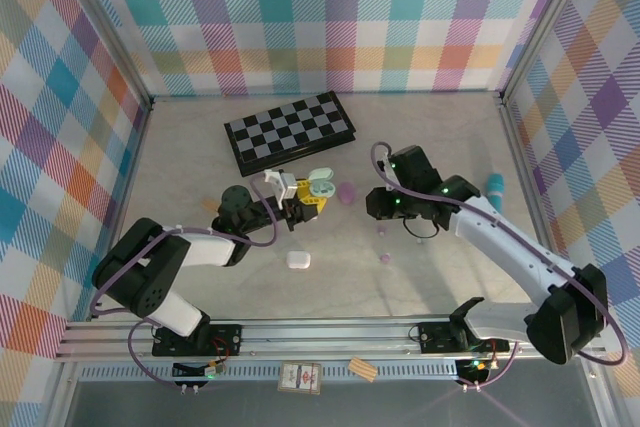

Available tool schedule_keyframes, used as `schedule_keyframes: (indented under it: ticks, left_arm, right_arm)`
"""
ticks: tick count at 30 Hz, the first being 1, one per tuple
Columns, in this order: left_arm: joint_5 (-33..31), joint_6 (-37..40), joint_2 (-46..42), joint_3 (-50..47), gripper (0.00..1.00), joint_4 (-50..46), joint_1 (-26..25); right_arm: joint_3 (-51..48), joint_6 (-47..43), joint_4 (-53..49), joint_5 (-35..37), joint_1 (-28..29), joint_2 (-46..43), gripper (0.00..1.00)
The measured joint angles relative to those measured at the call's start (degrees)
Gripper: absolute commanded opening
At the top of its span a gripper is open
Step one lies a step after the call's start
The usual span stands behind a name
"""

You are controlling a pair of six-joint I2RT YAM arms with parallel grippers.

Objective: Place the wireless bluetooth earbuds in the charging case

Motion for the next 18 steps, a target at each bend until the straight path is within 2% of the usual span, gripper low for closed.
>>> schedule_keyframes:
  ticks: [11, 18]
  left_arm:
    - [2.6, -0.1, 0.5, 1.4, 0.32, 1.1, -2.7]
    - [4.2, -0.8, 0.4, 1.8, 0.32, 1.1, -3.7]
  right_arm:
    - [-1.2, 3.3, 11.8, -19.9, -4.5, -4.5, 0.20]
    - [-1.5, 5.7, 17.6, -28.1, -5.3, -4.3, 0.20]
